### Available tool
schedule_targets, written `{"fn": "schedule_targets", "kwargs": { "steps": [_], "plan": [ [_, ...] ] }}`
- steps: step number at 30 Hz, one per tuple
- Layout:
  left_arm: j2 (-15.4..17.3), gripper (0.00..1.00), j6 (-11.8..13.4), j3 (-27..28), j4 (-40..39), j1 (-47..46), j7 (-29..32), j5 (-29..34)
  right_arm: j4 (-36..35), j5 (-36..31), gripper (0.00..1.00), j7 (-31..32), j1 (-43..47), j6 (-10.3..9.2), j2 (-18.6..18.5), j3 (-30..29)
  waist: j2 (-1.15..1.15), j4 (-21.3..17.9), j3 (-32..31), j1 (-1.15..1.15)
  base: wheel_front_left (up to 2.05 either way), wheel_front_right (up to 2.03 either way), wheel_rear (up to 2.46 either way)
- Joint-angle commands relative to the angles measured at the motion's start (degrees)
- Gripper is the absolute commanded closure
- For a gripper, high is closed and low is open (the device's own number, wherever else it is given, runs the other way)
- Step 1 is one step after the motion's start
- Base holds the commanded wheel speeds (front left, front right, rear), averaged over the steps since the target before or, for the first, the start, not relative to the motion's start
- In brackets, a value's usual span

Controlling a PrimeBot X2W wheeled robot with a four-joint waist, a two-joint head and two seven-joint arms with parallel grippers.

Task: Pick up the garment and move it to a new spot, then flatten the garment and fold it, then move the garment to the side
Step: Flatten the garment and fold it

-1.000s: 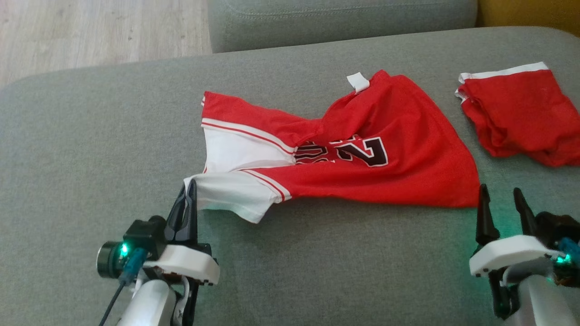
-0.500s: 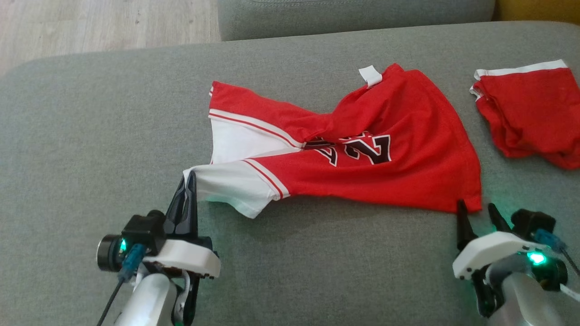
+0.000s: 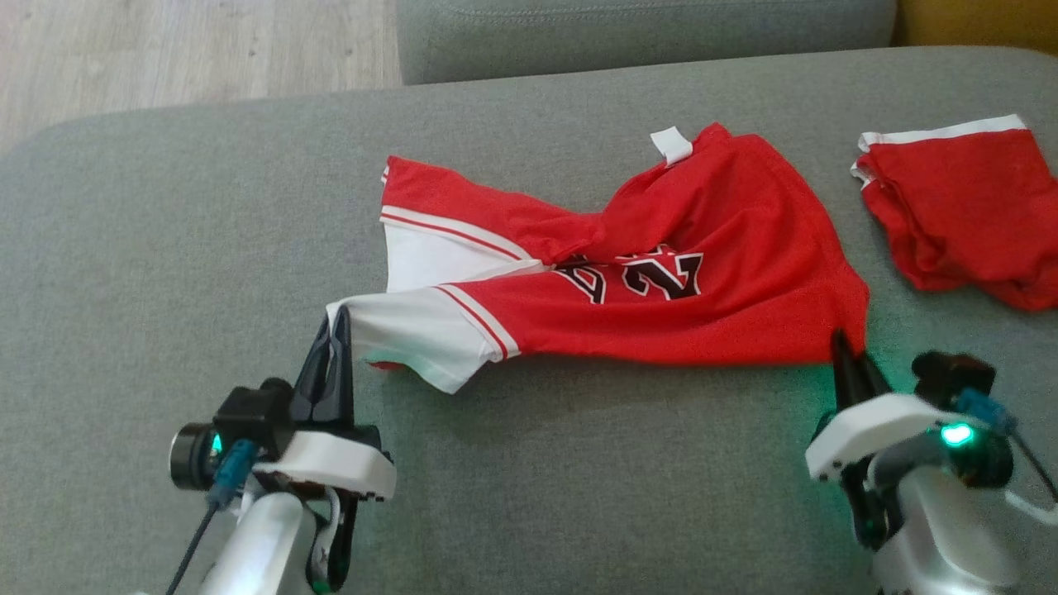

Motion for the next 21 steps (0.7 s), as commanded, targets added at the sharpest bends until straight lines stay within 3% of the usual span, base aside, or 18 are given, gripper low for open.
{"fn": "schedule_targets", "kwargs": {
  "steps": [1,6,11,21],
  "plan": [
    [1.5,1.0,0.2,2.1,-1.8,-2.7,-0.7,-0.2,-2.7,0.3,1.0,-1.1,-2.6,-0.04,0.0,1.6,0.0,-0.2,-0.4,0.0,0.0,0.0,0.0],
    [2.3,1.0,-0.3,3.4,-4.1,-4.4,-0.3,-1.7,-9.9,0.0,1.0,-1.4,-5.2,-0.04,0.0,0.9,0.0,-0.8,-1.8,0.0,0.0,0.0,0.0],
    [4.0,1.0,-1.4,4.5,-9.2,-10.1,1.9,-2.6,-21.3,-2.3,1.0,1.9,-9.0,-0.04,-0.1,1.5,0.0,-0.9,-3.9,0.0,0.0,0.0,0.0],
    [4.4,1.0,-0.8,8.4,-20.6,-19.6,6.0,-6.8,-35.6,-1.0,1.0,7.4,-14.6,-0.04,-5.7,6.7,0.0,-1.0,-7.6,0.0,0.0,0.0,0.0]
  ]
}}
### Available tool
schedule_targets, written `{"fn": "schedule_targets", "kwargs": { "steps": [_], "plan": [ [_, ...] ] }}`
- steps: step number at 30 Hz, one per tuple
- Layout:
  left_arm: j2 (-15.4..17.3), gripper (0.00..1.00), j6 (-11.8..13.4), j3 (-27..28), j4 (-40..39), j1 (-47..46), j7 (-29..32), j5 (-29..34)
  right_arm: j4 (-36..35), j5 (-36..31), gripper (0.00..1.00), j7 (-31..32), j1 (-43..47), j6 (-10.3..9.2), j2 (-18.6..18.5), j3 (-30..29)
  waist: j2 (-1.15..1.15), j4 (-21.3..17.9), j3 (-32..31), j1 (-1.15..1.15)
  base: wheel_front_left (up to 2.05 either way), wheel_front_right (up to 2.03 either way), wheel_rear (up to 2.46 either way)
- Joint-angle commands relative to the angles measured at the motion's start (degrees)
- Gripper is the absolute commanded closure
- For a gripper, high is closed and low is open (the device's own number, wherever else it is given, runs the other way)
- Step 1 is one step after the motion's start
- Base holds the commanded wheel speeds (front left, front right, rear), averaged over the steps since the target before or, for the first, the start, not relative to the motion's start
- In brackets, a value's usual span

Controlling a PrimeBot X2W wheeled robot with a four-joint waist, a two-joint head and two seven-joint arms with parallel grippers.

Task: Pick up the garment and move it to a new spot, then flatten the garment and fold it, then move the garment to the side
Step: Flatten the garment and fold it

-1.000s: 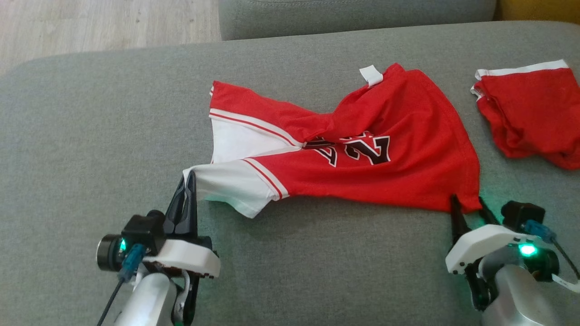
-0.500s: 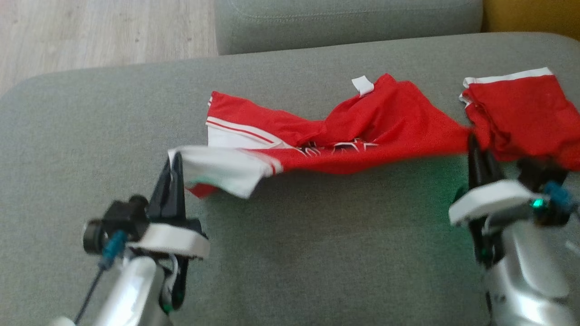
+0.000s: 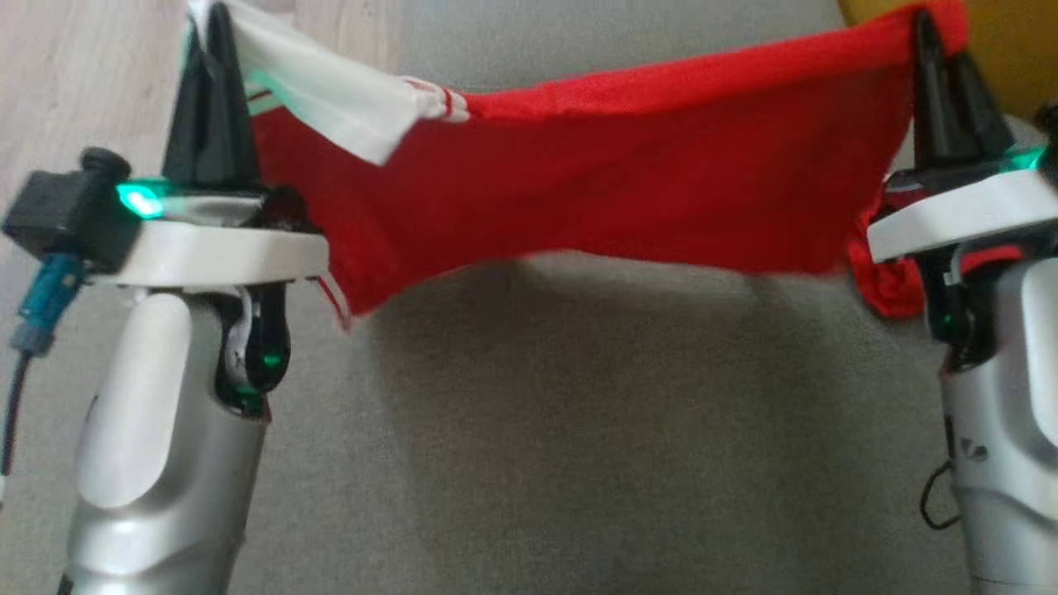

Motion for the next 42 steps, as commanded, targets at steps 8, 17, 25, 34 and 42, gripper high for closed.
{"fn": "schedule_targets", "kwargs": {
  "steps": [8,17,25,34,42],
  "plan": [
    [3.6,1.0,3.4,4.5,-16.0,1.1,4.3,-0.5,-15.8,1.2,1.0,5.9,2.5,-0.04,-2.0,1.2,0.0,0.1,-1.6,0.0,0.0,0.0,0.0],
    [6.6,1.0,5.3,7.2,-27.7,-0.7,12.4,-2.8,-27.7,1.9,1.0,16.0,7.2,-0.04,-0.7,-0.8,0.0,0.3,-0.1,0.0,0.0,0.0,0.0],
    [9.5,1.0,1.7,8.6,-14.5,-12.5,16.0,-6.7,-19.2,2.9,1.0,17.3,-4.0,-0.04,-1.2,0.8,0.0,-0.5,9.7,0.0,0.0,0.0,0.0],
    [12.4,1.0,-4.4,5.2,16.0,-42.0,9.0,-0.4,12.4,3.1,1.0,7.2,-36.7,-0.04,-3.3,3.6,0.0,0.9,20.5,0.0,0.0,0.0,0.0],
    [10.0,1.0,-6.7,3.9,35.4,-58.7,-3.7,1.9,32.7,-2.0,1.0,-10.1,-52.9,-0.04,-1.9,1.6,0.0,2.2,22.4,0.0,0.0,0.0,0.0]
  ]
}}
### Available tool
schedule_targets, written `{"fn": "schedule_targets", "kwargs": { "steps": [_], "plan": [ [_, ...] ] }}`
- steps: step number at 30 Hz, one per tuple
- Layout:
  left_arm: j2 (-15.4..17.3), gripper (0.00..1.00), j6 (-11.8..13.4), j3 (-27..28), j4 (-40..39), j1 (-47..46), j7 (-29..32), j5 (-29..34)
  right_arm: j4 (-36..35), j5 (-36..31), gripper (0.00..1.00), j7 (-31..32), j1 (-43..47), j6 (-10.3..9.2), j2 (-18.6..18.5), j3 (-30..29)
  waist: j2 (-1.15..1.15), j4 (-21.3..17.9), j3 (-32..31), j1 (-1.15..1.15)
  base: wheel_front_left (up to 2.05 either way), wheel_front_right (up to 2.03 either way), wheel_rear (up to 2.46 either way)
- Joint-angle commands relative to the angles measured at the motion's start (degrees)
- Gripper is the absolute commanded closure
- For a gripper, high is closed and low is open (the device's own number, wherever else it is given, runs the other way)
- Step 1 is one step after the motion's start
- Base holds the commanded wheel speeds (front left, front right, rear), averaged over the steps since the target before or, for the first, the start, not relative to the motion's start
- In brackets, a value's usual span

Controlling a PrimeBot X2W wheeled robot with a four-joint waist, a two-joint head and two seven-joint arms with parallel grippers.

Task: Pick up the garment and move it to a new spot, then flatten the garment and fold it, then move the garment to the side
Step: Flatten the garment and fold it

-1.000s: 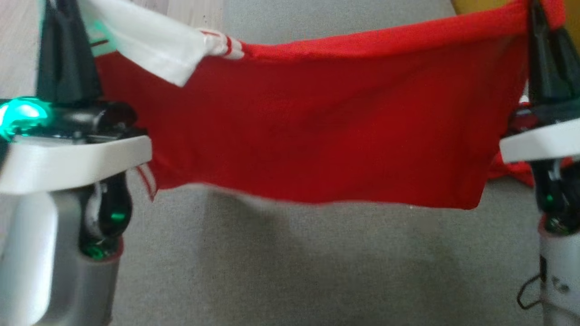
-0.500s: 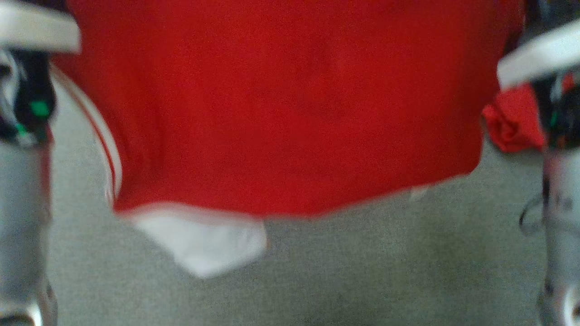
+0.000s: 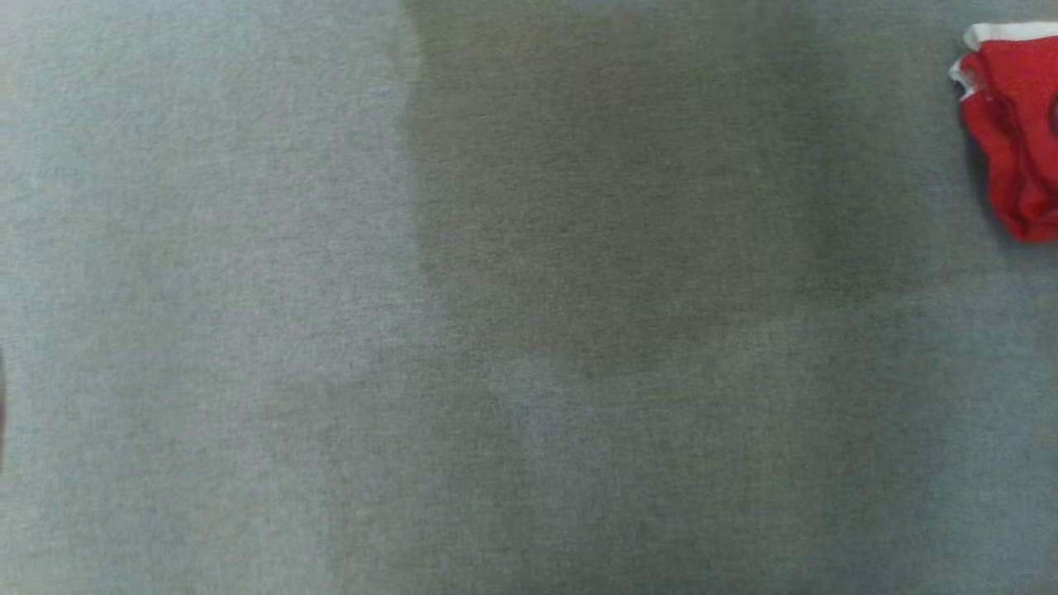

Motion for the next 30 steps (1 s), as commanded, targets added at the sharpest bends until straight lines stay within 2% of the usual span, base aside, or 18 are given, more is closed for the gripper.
{"fn": "schedule_targets", "kwargs": {
  "steps": [1,5,10,15,22,26,30],
  "plan": [
    [2.2,1.0,-0.6,0.4,0.4,-1.9,-1.0,-0.2,1.0,-0.1,1.0,-1.5,-0.7,-0.04,0.9,-0.1,0.0,0.5,0.0,-0.01,0.0,0.0,0.0],
    [-0.1,1.0,-2.1,-1.1,5.6,1.2,-3.3,-1.4,8.9,0.4,1.0,-3.2,2.3,-0.04,-0.1,-0.6,0.0,2.1,-0.6,-0.01,0.0,0.0,0.0],
    [-2.1,1.0,-3.1,-4.2,8.8,11.1,-4.8,-1.8,17.5,2.4,1.0,-2.6,9.1,-0.04,-1.7,1.3,0.0,3.6,-2.6,-0.01,0.0,0.0,0.0],
    [-2.2,1.0,-3.3,-9.6,7.9,24.1,-5.1,-3.0,23.4,4.3,1.0,2.2,16.3,-0.04,-3.1,8.7,0.0,4.2,-5.1,-0.01,0.0,0.0,0.0],
    [1.7,1.0,-3.3,-18.5,2.6,37.7,-4.3,-8.0,22.4,11.2,1.0,10.1,24.1,-0.04,-5.9,20.1,0.0,4.3,-8.6,-0.01,0.0,0.0,0.0],
    [6.5,1.0,-3.3,-24.4,-3.3,44.1,-0.6,-12.3,17.0,17.7,1.0,16.1,29.4,-0.04,-9.9,28.9,0.0,4.3,-10.9,-0.01,0.0,0.0,0.0],
    [11.8,1.0,-3.3,-30.0,-10.0,48.3,4.6,-14.8,10.0,25.5,1.0,21.3,34.0,-0.04,-15.7,36.0,0.0,4.5,-12.6,-0.01,0.0,0.0,0.0]
  ]
}}
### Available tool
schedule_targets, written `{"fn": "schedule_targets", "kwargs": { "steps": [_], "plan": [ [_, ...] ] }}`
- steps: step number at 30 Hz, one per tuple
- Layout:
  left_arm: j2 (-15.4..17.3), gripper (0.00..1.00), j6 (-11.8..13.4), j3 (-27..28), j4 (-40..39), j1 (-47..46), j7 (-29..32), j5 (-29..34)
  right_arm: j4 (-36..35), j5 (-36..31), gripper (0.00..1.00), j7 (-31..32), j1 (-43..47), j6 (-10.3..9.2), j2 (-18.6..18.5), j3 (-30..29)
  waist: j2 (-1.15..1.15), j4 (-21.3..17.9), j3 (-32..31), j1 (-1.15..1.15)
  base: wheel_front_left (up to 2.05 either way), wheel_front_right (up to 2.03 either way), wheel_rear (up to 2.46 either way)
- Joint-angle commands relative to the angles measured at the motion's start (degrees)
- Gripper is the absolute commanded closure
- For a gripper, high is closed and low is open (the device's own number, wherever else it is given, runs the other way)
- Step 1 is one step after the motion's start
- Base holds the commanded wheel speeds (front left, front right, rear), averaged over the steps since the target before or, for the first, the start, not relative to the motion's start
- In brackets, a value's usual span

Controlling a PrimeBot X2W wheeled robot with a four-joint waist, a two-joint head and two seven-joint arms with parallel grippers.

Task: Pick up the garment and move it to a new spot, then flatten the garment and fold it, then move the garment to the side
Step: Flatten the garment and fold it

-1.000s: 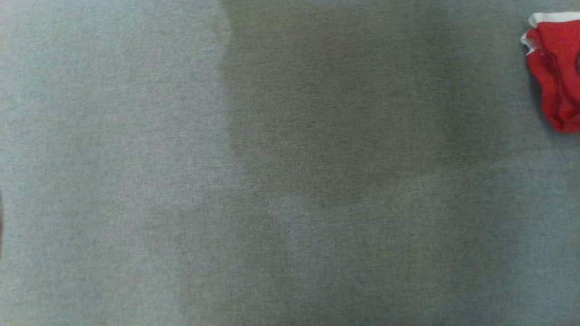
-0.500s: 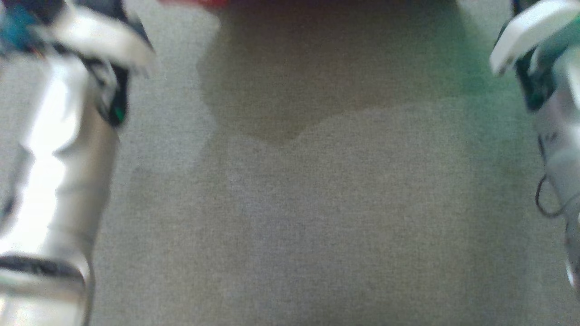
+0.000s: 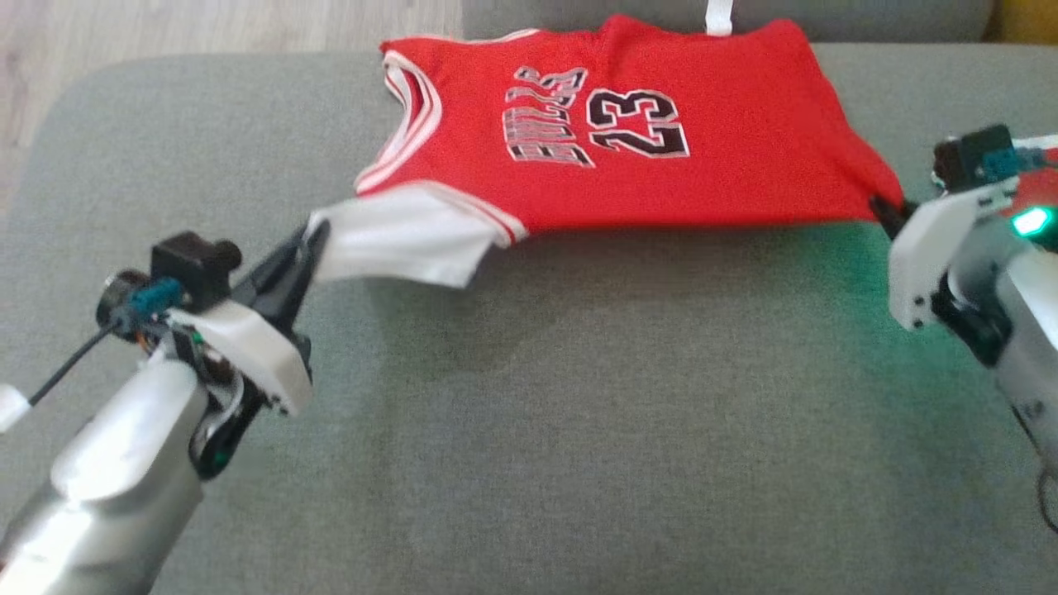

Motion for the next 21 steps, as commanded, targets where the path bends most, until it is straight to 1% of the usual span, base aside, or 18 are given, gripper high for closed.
{"fn": "schedule_targets", "kwargs": {
  "steps": [1,4,7,8,9,12,16,19,21],
  "plan": [
    [4.3,1.0,0.1,1.1,-3.6,-1.0,1.6,-1.4,-3.2,2.7,1.0,1.2,1.1,-0.05,-3.4,2.0,0.0,0.2,-1.1,0.02,0.0,0.0,0.0],
    [7.5,1.0,0.1,-0.7,-8.6,1.3,5.6,-3.7,-7.1,6.9,1.0,3.6,3.4,-0.05,-6.8,5.6,0.0,0.2,-2.4,0.02,0.0,0.0,0.0],
    [10.6,1.0,0.1,-1.7,-12.9,3.6,9.2,-5.5,-10.3,11.0,1.0,5.9,5.3,-0.05,-9.0,8.5,0.0,0.0,-3.7,0.02,0.0,0.0,0.0],
    [12.5,1.0,0.1,-2.0,-15.1,5.3,11.5,-6.7,-12.2,13.5,1.0,7.5,6.4,-0.05,-10.2,10.0,0.0,-0.3,-4.6,0.02,0.0,0.0,0.0],
    [13.4,1.0,0.1,-2.2,-16.3,6.2,12.6,-7.1,-13.1,14.6,1.0,8.2,6.8,-0.05,-10.7,10.7,0.0,-0.5,-5.0,0.02,0.0,0.0,0.0],
    [15.7,1.0,0.6,-2.6,-19.6,8.9,15.2,-8.7,-15.9,18.1,1.0,10.6,8.3,-0.05,-12.3,12.9,0.0,-0.9,-6.3,0.02,0.0,0.0,0.0],
    [18.5,1.0,1.6,-3.1,-23.6,12.3,18.3,-10.6,-20.0,22.8,1.0,15.4,10.2,-0.05,-14.5,15.7,0.0,-1.5,-7.9,0.02,0.0,0.0,0.0],
    [20.0,1.0,2.2,-3.6,-26.6,14.3,20.6,-12.1,-22.9,26.2,1.0,18.2,11.4,-0.05,-16.2,17.0,0.0,-1.7,-8.7,0.02,0.0,0.0,0.0],
    [20.8,1.0,2.8,-3.9,-28.5,15.1,21.7,-12.5,-24.3,27.1,1.0,19.1,11.8,-0.05,-17.3,17.5,0.0,-1.8,-8.8,0.02,0.0,0.0,0.0]
  ]
}}
